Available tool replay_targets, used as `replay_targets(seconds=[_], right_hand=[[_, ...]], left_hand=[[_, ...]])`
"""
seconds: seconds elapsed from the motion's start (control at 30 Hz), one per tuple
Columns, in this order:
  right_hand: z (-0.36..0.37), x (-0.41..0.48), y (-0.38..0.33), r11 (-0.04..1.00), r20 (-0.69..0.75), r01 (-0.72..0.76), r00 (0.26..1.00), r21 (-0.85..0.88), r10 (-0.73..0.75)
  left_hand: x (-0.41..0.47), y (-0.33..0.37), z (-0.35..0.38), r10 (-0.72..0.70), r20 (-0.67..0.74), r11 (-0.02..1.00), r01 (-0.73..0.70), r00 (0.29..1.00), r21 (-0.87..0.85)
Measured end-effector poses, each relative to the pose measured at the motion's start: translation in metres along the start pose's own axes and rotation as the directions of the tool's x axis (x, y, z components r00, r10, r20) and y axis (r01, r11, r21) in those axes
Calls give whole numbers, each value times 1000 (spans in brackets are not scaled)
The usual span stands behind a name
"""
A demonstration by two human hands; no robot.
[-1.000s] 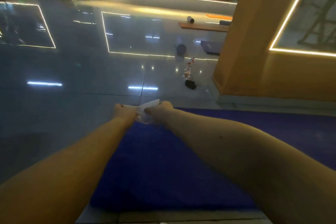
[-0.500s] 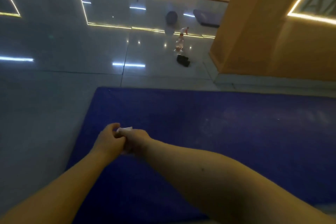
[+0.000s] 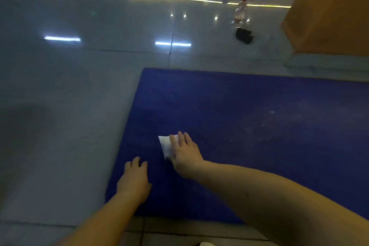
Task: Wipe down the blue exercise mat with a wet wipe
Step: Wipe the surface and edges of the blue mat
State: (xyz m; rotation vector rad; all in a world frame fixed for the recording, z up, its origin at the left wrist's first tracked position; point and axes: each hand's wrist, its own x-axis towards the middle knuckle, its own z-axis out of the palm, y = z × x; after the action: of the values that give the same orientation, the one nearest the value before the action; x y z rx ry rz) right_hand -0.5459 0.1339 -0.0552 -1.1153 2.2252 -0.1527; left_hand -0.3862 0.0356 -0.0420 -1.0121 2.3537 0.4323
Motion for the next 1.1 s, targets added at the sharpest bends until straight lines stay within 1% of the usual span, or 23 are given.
replay_targets(seconds=[0.07,0.17,0.33,0.43,0.5,0.57,0.6,0.7,0.8,0.9,0.97,1.0,1.07,1.1], right_hand=[[21,-7,4,998,8,38,999,-43,-38],[36,-15,9,990,11,90,996,-104,-89],[40,-9,7,971,19,135,991,-197,-134],[41,-4,2,960,1,142,989,-242,-146],[40,2,-3,963,4,139,990,-231,-142],[39,6,-8,958,41,169,986,-232,-164],[39,9,-10,952,66,189,982,-240,-179],[46,15,-13,949,96,213,976,-231,-196],[55,23,-16,948,62,227,974,-223,-219],[53,38,-26,955,19,244,970,-168,-244],[56,32,-36,920,18,361,932,-154,-363],[60,23,-40,877,52,454,891,-158,-451],[73,3,-46,759,213,619,784,-201,-582],[76,-6,-46,694,303,679,731,-238,-611]], left_hand=[[-3,-1,6,3,-50,998,0,999,60],[-4,-3,11,16,-72,997,-10,997,75],[-2,-13,17,21,-113,998,-27,993,-51],[-10,-20,23,-63,-188,990,38,980,-133],[-16,-29,29,-180,-225,975,142,958,-173],[-24,-40,34,-281,-211,943,228,936,-243],[-28,-46,36,-306,-199,929,247,931,-275],[-34,-60,43,-316,-182,904,236,931,-357],[-36,-66,50,-307,-190,886,208,932,-414],[-36,-71,56,-288,-190,893,192,938,-406],[-37,-74,60,-287,-192,889,187,938,-417],[-37,-76,62,-283,-199,885,176,938,-431],[-38,-79,65,-281,-225,864,144,933,-482],[-38,-81,66,-299,-236,841,138,925,-524]])
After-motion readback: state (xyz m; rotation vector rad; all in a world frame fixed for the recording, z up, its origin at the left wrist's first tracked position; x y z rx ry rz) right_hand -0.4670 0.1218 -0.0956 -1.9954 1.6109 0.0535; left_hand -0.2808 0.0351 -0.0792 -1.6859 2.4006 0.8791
